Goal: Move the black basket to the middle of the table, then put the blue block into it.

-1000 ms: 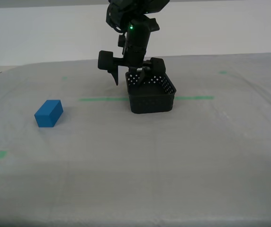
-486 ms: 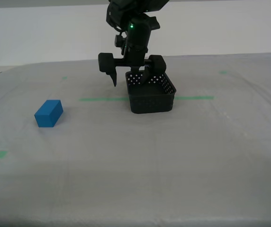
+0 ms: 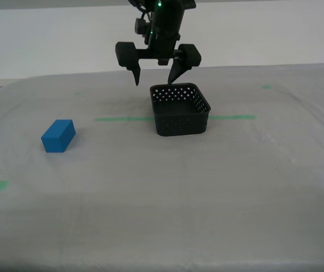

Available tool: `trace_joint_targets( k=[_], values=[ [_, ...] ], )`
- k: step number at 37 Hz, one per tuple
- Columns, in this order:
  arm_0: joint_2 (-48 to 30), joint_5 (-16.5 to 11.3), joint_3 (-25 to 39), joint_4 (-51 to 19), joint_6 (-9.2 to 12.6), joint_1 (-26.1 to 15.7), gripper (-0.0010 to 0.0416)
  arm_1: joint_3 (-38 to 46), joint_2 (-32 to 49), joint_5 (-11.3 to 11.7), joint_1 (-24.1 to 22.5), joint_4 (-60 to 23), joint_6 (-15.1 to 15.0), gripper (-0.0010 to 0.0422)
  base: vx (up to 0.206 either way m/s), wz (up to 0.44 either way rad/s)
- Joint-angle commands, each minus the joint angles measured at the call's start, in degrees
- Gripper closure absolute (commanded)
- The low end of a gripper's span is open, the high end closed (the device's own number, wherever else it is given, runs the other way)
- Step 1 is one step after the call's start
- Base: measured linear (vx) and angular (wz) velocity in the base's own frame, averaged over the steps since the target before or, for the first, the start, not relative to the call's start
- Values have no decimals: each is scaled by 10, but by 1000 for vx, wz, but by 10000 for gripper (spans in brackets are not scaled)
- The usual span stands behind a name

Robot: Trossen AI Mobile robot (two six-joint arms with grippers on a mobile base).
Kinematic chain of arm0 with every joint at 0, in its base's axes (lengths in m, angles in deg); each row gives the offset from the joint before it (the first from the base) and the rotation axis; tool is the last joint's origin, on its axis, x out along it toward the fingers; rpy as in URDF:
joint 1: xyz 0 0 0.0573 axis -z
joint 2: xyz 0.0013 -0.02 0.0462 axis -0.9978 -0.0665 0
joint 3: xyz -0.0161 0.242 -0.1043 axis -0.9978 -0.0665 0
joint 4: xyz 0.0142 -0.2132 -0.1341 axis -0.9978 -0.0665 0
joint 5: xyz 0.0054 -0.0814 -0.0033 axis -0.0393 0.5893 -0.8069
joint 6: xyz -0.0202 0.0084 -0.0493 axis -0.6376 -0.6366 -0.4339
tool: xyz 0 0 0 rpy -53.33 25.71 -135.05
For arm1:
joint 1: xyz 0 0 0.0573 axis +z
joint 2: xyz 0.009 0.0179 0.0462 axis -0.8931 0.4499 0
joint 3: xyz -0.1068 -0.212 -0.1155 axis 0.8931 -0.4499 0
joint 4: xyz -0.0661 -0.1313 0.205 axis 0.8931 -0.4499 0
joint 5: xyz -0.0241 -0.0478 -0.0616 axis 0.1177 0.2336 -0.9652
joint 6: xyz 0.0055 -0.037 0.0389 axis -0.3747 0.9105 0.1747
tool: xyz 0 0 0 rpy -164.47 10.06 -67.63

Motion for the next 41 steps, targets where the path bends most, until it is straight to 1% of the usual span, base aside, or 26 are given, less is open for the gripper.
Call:
trace_joint_targets(
  k=[1,7,9,12,15,21,28,31,36,38,41],
  values=[
    [19,11,-1,-3,-3,0,6,0,0,0,0,3,-1,412,0,0],
    [56,43,-1,-24,-11,0,6,0,0,0,0,3,-1,412,0,0],
    [69,59,-1,-33,-19,0,5,0,0,0,0,3,-1,412,0,0],
    [90,90,-1,-48,-33,0,6,0,0,0,0,3,-1,412,0,0],
    [107,106,-1,-59,-41,4,5,0,0,0,0,3,-1,412,0,0],
    [141,116,-1,-78,-53,16,5,0,0,0,0,3,-1,412,0,0],
    [167,116,-1,-110,-58,36,5,0,0,0,0,3,-1,412,0,0],
    [174,129,-1,-128,-60,42,6,0,0,0,0,3,-1,412,0,0],
    [185,159,-1,-151,-62,49,5,0,0,0,0,3,-1,412,0,0],
    [188,165,-1,-157,-62,53,5,0,0,0,0,3,-1,412,0,0],
    [191,167,-1,-162,-63,57,5,0,0,0,0,3,-1,412,0,0]
  ],
)
